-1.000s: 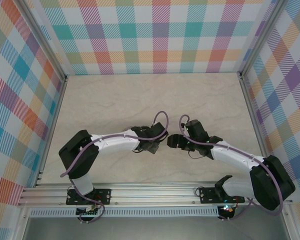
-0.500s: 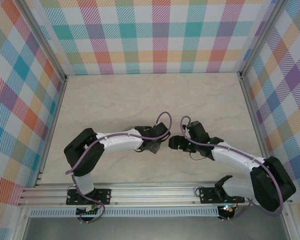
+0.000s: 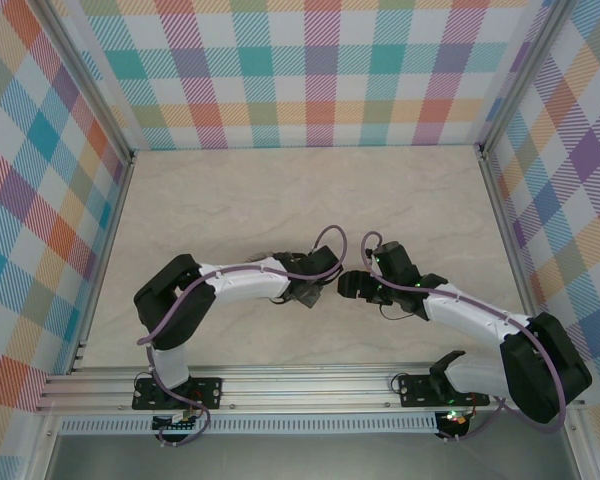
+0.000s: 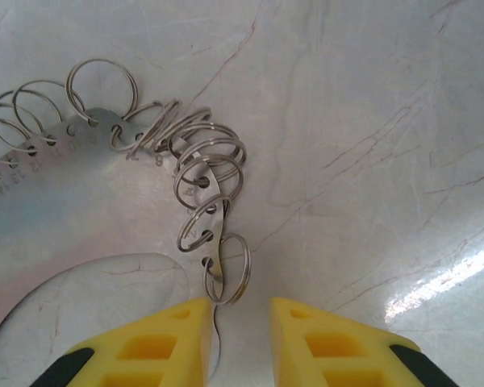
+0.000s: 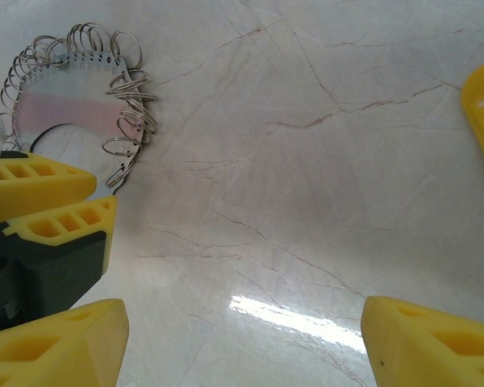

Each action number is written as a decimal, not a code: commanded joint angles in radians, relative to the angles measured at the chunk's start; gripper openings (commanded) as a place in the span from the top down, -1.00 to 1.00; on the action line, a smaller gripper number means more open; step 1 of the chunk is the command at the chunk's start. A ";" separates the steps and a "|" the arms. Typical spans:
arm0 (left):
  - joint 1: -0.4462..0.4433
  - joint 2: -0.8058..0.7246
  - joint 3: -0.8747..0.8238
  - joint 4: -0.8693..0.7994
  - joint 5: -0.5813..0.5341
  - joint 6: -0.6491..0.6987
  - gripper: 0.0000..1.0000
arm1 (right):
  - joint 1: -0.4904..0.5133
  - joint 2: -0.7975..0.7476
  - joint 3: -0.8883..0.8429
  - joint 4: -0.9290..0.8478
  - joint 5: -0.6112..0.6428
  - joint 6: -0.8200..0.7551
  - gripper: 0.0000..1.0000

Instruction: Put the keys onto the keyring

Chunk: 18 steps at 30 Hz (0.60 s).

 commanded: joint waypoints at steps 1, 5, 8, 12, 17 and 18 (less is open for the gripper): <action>-0.010 0.020 0.030 0.000 -0.028 0.019 0.50 | -0.006 0.001 -0.016 0.009 -0.003 0.004 -0.52; -0.010 0.037 0.040 -0.002 -0.034 0.025 0.52 | -0.007 0.002 -0.016 0.011 -0.004 0.004 -0.52; -0.010 0.045 0.044 0.002 -0.035 0.027 0.54 | -0.007 0.002 -0.016 0.011 -0.004 0.002 -0.52; -0.010 0.051 0.045 0.005 -0.038 0.027 0.55 | -0.007 0.002 -0.016 0.011 -0.004 0.000 -0.52; -0.010 0.058 0.045 0.008 -0.055 0.025 0.56 | -0.008 0.001 -0.018 0.011 -0.005 -0.001 -0.52; -0.009 0.059 0.045 0.010 -0.058 0.025 0.56 | -0.008 -0.001 -0.017 0.012 -0.005 -0.001 -0.52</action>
